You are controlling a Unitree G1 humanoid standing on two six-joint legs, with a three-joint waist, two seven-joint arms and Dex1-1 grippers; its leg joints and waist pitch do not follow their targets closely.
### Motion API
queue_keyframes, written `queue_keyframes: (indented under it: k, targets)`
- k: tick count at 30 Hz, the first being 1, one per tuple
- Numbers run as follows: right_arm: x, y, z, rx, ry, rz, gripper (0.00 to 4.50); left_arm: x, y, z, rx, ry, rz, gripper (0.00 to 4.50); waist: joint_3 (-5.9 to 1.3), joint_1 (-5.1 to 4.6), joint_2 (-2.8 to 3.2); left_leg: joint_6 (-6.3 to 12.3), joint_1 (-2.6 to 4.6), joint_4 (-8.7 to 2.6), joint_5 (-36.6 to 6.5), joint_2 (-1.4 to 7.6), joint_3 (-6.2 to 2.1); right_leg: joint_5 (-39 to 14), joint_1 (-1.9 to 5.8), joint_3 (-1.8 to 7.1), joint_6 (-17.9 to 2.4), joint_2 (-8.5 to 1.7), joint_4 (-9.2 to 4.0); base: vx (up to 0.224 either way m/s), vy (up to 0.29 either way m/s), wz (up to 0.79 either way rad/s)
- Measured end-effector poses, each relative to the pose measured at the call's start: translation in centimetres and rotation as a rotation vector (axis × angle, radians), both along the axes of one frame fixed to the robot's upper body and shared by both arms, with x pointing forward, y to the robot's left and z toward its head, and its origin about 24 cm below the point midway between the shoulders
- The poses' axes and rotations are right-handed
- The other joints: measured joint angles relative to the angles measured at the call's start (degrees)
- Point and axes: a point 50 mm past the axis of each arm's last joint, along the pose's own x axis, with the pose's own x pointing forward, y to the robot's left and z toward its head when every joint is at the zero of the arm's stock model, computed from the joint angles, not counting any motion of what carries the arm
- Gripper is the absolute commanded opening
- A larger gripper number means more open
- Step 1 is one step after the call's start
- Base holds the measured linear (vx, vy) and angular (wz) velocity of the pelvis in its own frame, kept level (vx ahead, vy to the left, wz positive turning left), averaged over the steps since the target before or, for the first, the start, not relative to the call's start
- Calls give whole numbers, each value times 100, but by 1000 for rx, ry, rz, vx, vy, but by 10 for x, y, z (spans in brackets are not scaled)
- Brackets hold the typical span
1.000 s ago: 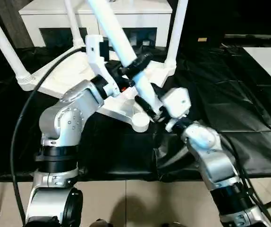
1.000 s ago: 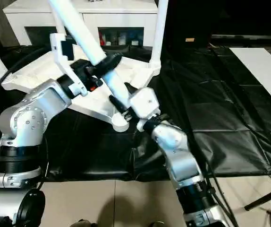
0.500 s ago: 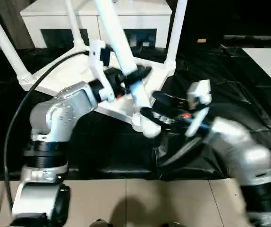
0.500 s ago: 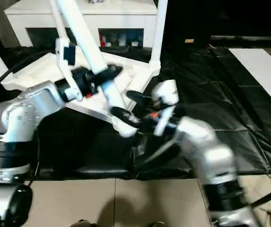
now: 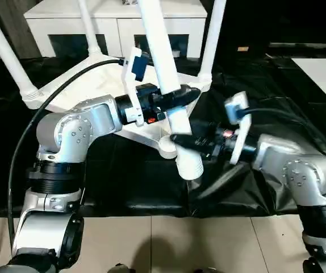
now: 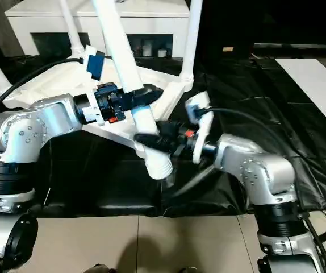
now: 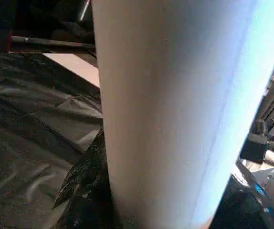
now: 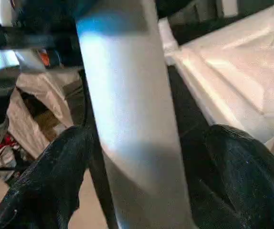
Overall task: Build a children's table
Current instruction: Pick table leg
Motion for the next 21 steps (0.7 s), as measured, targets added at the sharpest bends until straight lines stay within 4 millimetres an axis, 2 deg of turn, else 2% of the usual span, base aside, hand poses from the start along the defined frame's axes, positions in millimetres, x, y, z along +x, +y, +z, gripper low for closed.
queue_keyframes:
  k: [7, 13, 15, 16, 21]
  targets:
    - [0, 0, 0, -9, 1, -9, 354, -1, 0, -1, 5, 0, -14, 184, 0, 97, 0, 0, 0, 0, 0, 0, 0, -1, 0, 0, 1, 0, 0, 0, 0, 0]
    - [0, 0, 0, -9, 1, -7, 302, -1, 1, -1, 6, -2, -12, 184, 0, 109, 0, -1, 0, 0, 0, 0, 0, -1, 1, 1, 1, -1, -1, 0, 0, 0]
    - [0, 1, 0, -9, -2, -1, 299, -1, 1, -1, 7, -5, -9, 184, 0, 108, 0, -1, 0, 0, 1, 0, 0, -1, 1, 1, 1, -1, -1, 0, 0, 0]
    - [0, 1, 0, -10, -2, 0, 272, -1, 1, -1, 8, -5, -9, 184, 0, 107, -1, -1, 1, 0, 1, 0, 0, -1, 1, 1, 1, -1, 0, 0, 0, 0]
    - [-1, 4, -1, -39, -11, 15, 253, -1, 1, -1, 10, -4, -9, 184, 0, 107, 0, -1, 0, 0, 1, 0, 0, -1, 0, 0, 1, -1, 0, 0, 0, 0]
